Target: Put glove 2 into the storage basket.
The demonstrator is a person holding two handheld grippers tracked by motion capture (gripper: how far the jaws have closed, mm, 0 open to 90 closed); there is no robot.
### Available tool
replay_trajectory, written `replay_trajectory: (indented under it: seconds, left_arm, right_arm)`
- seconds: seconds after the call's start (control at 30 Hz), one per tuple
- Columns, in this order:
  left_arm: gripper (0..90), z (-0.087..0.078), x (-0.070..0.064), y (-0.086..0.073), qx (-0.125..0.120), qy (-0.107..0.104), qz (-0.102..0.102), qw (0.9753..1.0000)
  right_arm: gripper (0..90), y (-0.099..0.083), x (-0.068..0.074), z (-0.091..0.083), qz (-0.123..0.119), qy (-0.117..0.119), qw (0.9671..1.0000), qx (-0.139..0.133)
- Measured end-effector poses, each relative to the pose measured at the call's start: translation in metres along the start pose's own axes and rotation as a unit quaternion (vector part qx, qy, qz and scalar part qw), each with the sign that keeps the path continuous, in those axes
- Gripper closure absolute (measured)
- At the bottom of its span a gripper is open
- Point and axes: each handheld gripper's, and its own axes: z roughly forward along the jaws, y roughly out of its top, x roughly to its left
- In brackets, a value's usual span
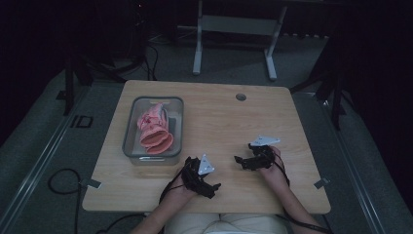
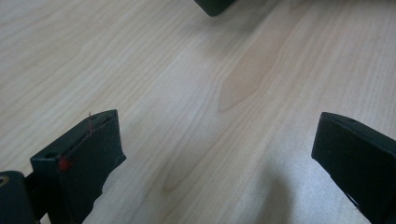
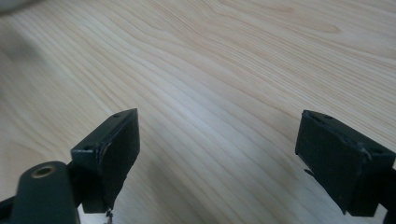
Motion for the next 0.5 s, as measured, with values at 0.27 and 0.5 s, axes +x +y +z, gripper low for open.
replay_trajectory:
  seconds: [0.27,0.5]
  left_arm:
    - [1.5,-0.0028,0.0022,-0.0012,-0.012,0.012,-0.011,0.9998]
    - [1.5,-0.0031,0.0032,-0.0029,-0.010,0.009,-0.013,0.9998]
  right_arm:
    - [13.8,-0.0037,-0.0086,-0.0032,0.020,-0.043,0.9988,-0.006]
    - [14.4,-0.0022,-0.0078,0.0006,0.037,-0.096,0.9946,0.017]
